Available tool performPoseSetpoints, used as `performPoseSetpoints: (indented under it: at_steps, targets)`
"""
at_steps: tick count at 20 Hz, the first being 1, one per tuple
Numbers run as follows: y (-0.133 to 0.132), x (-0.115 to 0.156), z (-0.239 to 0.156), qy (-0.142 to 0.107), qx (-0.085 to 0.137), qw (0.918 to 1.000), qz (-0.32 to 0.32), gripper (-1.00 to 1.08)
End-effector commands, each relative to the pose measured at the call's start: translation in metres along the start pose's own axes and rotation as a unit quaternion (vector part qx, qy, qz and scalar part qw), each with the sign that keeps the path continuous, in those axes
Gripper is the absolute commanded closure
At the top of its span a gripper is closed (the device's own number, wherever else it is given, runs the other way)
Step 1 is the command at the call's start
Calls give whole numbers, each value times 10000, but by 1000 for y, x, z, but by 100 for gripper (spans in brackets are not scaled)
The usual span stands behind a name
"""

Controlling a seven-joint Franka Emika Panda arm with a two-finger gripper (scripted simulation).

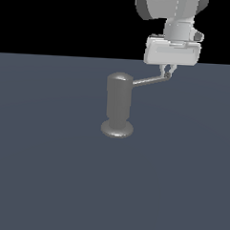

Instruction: Turn on the faucet by rotating a designated handle.

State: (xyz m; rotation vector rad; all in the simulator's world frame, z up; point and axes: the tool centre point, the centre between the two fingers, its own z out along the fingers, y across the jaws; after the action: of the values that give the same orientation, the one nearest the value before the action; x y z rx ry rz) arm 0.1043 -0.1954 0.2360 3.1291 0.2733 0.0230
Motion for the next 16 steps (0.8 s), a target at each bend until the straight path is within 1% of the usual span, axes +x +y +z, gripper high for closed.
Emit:
performPoseSetpoints:
  at_steps: [1,16]
  targets:
    - [-8,11,7,-13,18,10000,-44,108]
    - [-9,45,11,-37,15,10000,-8,108]
